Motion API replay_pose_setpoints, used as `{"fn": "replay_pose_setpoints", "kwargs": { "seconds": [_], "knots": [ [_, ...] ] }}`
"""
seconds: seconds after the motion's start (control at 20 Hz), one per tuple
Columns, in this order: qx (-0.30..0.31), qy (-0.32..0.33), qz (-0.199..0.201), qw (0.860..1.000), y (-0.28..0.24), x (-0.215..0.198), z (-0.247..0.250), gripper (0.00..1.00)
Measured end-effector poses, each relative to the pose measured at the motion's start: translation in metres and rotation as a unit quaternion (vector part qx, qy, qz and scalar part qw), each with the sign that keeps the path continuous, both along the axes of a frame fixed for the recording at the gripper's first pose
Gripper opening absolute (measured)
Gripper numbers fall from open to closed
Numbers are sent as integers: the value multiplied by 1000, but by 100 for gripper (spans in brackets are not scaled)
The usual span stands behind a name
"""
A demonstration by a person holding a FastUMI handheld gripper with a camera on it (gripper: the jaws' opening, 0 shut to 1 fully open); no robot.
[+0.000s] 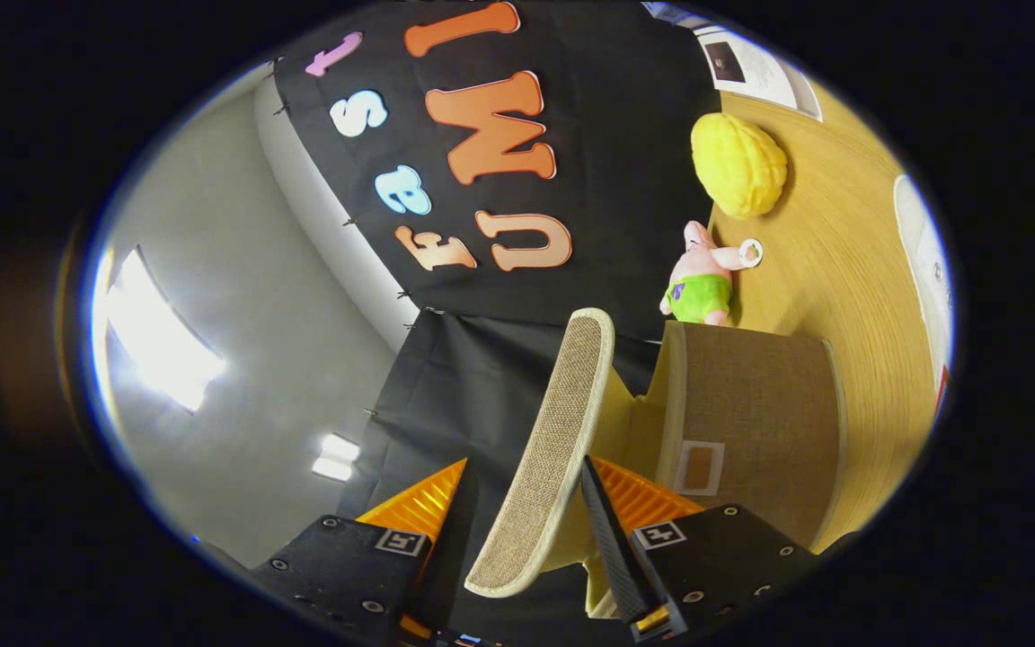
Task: Open the storage box then place both shoes into the box .Put the left shoe in first, then the right shoe, with the right side of both shoes facing outward in a uniform manner.
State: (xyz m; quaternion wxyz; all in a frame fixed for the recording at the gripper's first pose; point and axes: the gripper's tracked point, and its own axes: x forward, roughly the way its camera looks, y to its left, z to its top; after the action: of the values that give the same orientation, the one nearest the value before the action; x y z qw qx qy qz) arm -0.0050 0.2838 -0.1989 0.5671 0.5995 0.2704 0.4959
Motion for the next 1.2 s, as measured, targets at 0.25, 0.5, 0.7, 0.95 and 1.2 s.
{"fn": "replay_pose_setpoints", "kwargs": {
  "seconds": [0.25, 0.5, 0.7, 0.95, 1.2],
  "knots": [
    [-61, -12, 5, 998, 45, -13, 17, 31],
    [-95, -8, 12, 995, 97, -28, 36, 11],
    [-110, -39, 21, 993, 139, -48, 62, 8],
    [-150, -70, 31, 986, 189, -71, 70, 8],
    [-307, -166, -4, 937, 228, -64, 36, 37]
  ]
}}
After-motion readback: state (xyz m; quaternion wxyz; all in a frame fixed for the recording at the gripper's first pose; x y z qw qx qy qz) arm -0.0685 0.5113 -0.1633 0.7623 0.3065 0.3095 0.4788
